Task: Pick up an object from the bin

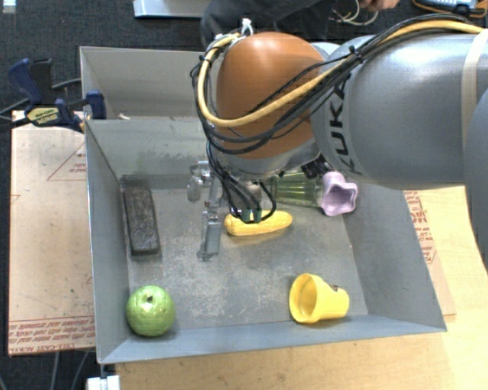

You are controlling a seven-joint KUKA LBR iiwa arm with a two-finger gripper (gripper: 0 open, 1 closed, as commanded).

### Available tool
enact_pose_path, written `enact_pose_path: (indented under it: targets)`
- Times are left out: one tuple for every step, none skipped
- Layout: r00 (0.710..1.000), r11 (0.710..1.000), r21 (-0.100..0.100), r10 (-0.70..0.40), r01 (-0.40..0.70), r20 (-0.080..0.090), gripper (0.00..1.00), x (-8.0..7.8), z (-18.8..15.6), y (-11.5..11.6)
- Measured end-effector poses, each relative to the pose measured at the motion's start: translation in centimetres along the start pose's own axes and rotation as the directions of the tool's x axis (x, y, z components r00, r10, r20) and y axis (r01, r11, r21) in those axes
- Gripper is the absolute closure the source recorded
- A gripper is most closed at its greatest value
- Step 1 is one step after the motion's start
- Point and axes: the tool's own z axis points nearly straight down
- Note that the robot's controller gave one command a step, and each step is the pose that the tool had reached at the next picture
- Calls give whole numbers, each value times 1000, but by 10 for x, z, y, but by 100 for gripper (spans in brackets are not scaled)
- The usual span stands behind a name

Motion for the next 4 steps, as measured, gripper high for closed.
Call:
enact_pose_path:
  targets:
    - [1000,1000,-2,4,-4,7,0,-1,-5,-1]
    - [999,999,-4,38,-38,10,0,21,41,-31]
    - [999,999,0,-54,54,-4,0,20,62,-59]
    - [974,974,0,-227,227,18,0,4,78,-74]
